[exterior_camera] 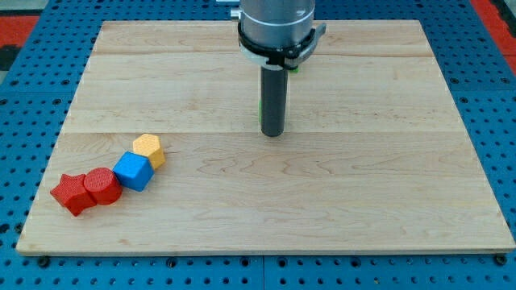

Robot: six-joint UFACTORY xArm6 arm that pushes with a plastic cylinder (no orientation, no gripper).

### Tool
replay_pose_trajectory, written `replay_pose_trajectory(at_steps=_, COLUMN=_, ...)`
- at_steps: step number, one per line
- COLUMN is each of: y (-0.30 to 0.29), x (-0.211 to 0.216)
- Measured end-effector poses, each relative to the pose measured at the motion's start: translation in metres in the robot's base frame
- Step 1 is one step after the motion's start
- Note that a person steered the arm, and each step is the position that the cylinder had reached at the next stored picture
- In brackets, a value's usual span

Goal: Place the green circle left to the green star

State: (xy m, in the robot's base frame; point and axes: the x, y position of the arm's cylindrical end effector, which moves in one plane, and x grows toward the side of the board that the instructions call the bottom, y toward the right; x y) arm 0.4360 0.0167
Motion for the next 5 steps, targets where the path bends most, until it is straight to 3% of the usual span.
replay_pose_trajectory(at_steps=5, y=0.000, x=-0.058)
